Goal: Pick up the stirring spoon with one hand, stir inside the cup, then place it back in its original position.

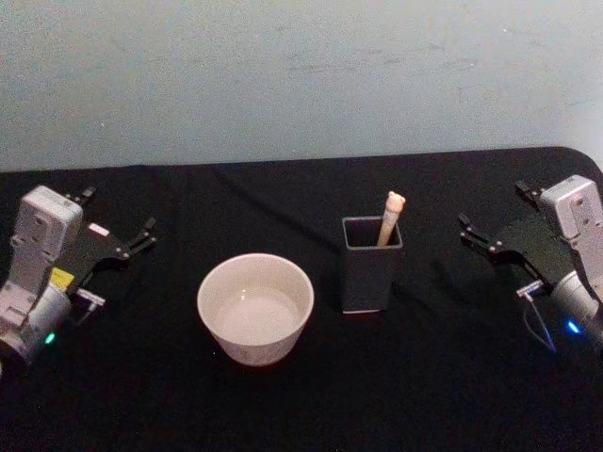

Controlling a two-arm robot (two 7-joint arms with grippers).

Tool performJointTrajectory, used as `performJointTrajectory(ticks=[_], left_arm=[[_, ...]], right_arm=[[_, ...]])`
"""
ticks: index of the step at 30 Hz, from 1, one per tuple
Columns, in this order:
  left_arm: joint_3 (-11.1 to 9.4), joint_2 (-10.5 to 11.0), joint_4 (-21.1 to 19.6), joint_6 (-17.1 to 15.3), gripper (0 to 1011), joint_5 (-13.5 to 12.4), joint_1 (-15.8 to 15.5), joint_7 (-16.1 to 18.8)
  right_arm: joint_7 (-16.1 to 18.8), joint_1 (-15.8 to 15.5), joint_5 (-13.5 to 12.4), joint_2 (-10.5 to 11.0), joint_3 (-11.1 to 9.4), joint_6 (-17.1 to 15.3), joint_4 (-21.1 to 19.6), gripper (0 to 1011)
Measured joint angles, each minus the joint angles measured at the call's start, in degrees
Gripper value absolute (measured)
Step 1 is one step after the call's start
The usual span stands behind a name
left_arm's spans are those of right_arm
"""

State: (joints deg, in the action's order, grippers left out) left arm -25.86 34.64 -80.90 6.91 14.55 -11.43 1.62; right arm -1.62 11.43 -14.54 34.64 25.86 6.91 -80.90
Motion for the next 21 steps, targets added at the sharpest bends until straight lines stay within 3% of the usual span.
performJointTrajectory(ticks=[21], left_arm=[[0.0,0.0,0.0,0.0,1001,0.0,0.0,0.0]], right_arm=[[0.0,0.0,0.0,0.0,0.0,0.0,0.0,1000]])
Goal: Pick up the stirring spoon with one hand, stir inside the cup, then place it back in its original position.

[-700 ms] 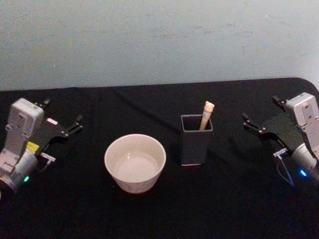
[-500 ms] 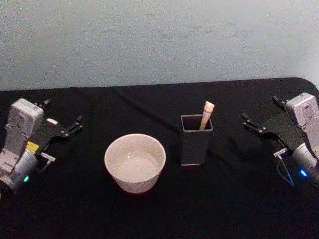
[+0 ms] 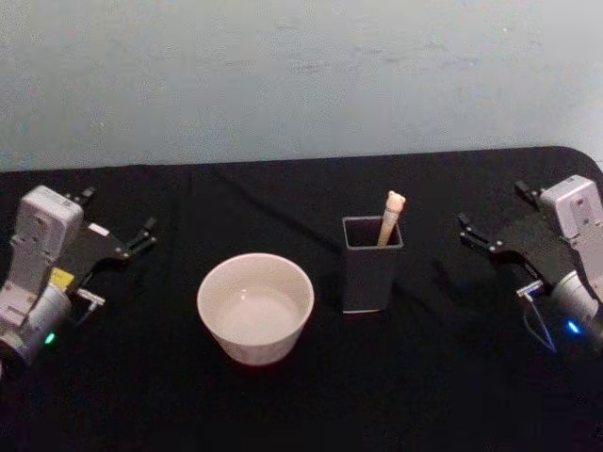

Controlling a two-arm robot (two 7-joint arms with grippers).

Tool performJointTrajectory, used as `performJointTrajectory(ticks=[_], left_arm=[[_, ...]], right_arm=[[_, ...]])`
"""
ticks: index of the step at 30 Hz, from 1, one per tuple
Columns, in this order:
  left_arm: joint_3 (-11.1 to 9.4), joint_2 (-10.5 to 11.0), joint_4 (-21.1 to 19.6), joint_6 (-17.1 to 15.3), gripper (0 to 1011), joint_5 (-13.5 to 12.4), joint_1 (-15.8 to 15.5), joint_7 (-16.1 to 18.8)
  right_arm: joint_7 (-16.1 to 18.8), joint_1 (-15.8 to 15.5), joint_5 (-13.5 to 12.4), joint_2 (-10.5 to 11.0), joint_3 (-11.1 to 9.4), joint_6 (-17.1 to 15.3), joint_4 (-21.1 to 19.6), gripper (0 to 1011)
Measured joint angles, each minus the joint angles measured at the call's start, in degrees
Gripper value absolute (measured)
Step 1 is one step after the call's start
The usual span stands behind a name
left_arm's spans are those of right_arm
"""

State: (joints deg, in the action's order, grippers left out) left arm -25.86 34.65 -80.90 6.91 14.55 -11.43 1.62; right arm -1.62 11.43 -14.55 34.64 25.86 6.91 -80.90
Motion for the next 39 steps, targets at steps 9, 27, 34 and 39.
performJointTrajectory(ticks=[9,27,34,39], left_arm=[[0.0,0.0,0.0,0.0,1001,0.0,0.0,0.0],[0.0,0.0,0.0,0.0,1001,0.0,0.0,0.0],[0.0,0.0,0.0,0.0,1001,0.0,0.0,0.0],[0.0,0.0,0.0,0.0,1001,0.0,0.0,0.0]], right_arm=[[0.0,0.0,0.0,0.0,0.0,0.0,0.0,1000],[0.0,0.0,0.0,0.0,0.0,0.0,0.0,1000],[0.0,0.0,0.0,0.0,0.0,0.0,0.0,1000],[0.0,0.0,0.0,0.0,0.0,0.0,0.0,1000]])
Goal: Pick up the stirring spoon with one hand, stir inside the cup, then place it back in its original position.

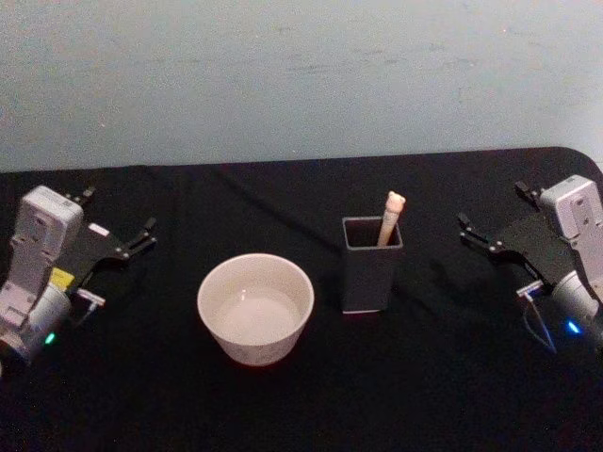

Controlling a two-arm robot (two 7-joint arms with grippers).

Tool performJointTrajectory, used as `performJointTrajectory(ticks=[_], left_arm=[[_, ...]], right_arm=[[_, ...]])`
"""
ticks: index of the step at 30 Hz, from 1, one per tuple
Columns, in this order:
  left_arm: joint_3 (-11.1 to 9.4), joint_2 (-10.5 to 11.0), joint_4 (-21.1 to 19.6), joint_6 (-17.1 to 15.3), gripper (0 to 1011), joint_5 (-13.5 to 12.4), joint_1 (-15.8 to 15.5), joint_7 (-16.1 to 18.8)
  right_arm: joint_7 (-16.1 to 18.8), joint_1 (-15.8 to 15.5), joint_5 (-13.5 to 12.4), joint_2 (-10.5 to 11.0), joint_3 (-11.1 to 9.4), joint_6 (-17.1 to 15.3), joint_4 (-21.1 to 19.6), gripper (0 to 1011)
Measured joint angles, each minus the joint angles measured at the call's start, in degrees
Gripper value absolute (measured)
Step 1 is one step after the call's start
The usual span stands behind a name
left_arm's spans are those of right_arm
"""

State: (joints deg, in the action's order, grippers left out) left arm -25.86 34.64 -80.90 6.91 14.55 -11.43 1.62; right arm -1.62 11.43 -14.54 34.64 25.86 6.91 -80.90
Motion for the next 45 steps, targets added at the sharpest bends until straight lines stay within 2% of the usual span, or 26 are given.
performJointTrajectory(ticks=[10,15,20,21,24,25,26,28,32,35,39,45], left_arm=[[0.0,0.0,0.0,0.0,1001,0.0,0.0,0.0],[0.0,0.0,0.0,0.0,1001,0.0,0.0,0.0],[0.0,0.0,0.0,0.0,1001,0.0,0.0,0.0],[0.0,0.0,0.0,0.0,1001,0.0,0.0,0.0],[0.0,0.0,0.0,0.0,1001,0.0,0.0,0.0],[0.0,0.0,0.0,0.0,1001,0.0,0.0,0.0],[0.0,0.0,0.0,0.0,1001,0.0,0.0,0.0],[0.0,0.0,0.0,0.0,1001,0.0,0.0,0.0],[0.0,0.0,0.0,0.0,1001,0.0,0.0,0.0],[0.0,0.0,0.0,0.0,1001,0.0,0.0,0.0],[0.0,0.0,0.0,0.0,1001,0.0,0.0,0.0],[0.0,0.0,0.0,0.0,1001,0.0,0.0,0.0]], right_arm=[[0.0,0.0,0.0,0.0,0.0,0.0,0.0,1000],[1.3,-0.4,-0.5,-0.2,-0.7,0.0,-0.6,1000],[5.1,-1.8,-4.2,-0.1,-2.4,-0.5,-2.9,1000],[6.9,-2.3,-6.1,0.0,-3.2,-1.0,-3.7,1000],[9.6,-3.0,-9.0,0.2,-4.2,-1.7,-4.8,1000],[11.5,-3.4,-10.7,0.4,-4.7,-2.2,-5.3,1000],[11.5,-3.4,-10.7,0.4,-4.7,-2.2,-5.3,1000],[15.6,-4.3,-14.3,0.9,-5.7,-3.5,-6.5,1000],[20.7,-5.0,-17.9,1.6,-6.4,-5.2,-7.6,1000],[24.2,-5.4,-19.9,1.8,-6.6,-6.2,-8.1,1000],[27.3,-5.4,-21.4,1.5,-6.8,-6.8,-8.2,1000],[29.4,-3.7,-21.4,-0.5,-6.3,-7.2,-6.5,1000]])
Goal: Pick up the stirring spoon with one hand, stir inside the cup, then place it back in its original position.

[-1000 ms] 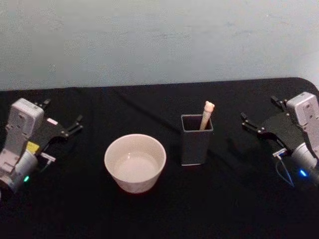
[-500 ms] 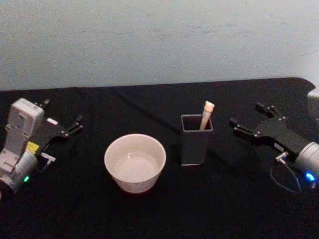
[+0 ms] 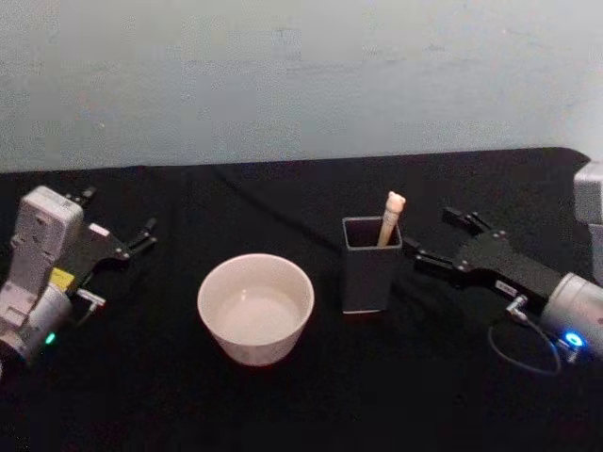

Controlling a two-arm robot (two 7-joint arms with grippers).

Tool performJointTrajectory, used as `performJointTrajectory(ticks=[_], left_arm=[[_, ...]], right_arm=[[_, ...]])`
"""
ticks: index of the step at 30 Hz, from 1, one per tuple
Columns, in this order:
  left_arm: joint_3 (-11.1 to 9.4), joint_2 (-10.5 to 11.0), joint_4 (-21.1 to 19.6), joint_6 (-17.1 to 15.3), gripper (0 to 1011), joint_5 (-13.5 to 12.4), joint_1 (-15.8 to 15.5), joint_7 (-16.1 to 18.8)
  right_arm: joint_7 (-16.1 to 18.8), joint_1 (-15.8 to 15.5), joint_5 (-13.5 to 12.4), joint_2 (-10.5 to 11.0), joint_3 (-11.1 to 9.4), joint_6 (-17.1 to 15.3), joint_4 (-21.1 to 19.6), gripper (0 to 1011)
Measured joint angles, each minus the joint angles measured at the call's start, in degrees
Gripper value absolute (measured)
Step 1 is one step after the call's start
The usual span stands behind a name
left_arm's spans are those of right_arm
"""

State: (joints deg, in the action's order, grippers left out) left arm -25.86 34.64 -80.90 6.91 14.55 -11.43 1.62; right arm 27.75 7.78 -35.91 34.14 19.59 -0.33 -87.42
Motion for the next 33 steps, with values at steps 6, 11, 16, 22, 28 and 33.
performJointTrajectory(ticks=[6,11,16,22,28,33], left_arm=[[0.0,0.0,0.0,0.0,1001,0.0,0.0,0.0],[0.0,0.0,0.0,0.0,1001,0.0,0.0,0.0],[0.0,0.0,0.0,0.0,1001,0.0,0.0,0.0],[0.0,0.0,0.0,0.0,1001,0.0,0.0,0.0],[0.0,0.0,0.0,0.0,1001,0.0,0.0,0.0],[0.0,0.0,0.0,0.0,1001,0.0,0.0,0.0]], right_arm=[[0.8,3.1,1.3,-2.7,1.1,-0.1,3.3,1000],[1.3,5.3,2.1,-4.6,1.8,0.1,5.7,1000],[1.9,7.2,2.7,-6.2,2.3,0.3,8.0,1000],[2.4,8.6,3.2,-7.4,2.7,0.5,9.6,1000],[2.4,9.0,3.7,-7.7,2.9,0.7,9.9,1000],[2.4,9.0,3.7,-7.7,2.9,0.7,9.9,1000]])
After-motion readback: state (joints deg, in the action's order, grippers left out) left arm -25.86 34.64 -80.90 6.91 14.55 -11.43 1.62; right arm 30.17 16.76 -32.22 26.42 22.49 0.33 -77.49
